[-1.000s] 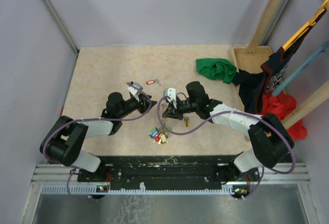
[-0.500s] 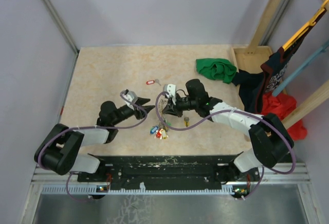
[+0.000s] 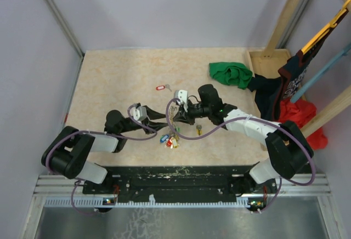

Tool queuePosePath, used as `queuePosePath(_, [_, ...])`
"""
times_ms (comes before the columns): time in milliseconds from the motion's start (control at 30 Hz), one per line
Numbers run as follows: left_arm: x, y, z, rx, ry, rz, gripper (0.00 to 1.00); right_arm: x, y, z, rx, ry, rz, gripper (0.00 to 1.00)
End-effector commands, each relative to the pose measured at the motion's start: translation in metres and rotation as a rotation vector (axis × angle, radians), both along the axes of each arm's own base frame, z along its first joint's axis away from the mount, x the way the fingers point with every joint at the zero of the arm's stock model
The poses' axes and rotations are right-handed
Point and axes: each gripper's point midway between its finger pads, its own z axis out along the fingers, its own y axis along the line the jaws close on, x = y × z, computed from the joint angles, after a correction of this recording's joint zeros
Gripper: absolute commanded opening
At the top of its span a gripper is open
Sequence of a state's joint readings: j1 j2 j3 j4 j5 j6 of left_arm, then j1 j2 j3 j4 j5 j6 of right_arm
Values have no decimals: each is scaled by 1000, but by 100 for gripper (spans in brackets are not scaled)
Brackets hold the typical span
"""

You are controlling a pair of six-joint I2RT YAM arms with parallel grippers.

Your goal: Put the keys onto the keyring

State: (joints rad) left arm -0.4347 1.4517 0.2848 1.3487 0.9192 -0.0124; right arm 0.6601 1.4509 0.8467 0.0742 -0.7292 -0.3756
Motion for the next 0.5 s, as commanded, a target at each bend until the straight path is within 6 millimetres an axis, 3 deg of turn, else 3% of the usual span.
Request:
queuePosePath(0, [-9, -7, 5, -5, -13, -100, 44, 5, 11, 27, 72, -96, 53, 0])
queuePosePath(467, [3, -12, -7, 43, 63, -96, 34, -3, 13, 28, 64, -153, 127, 0])
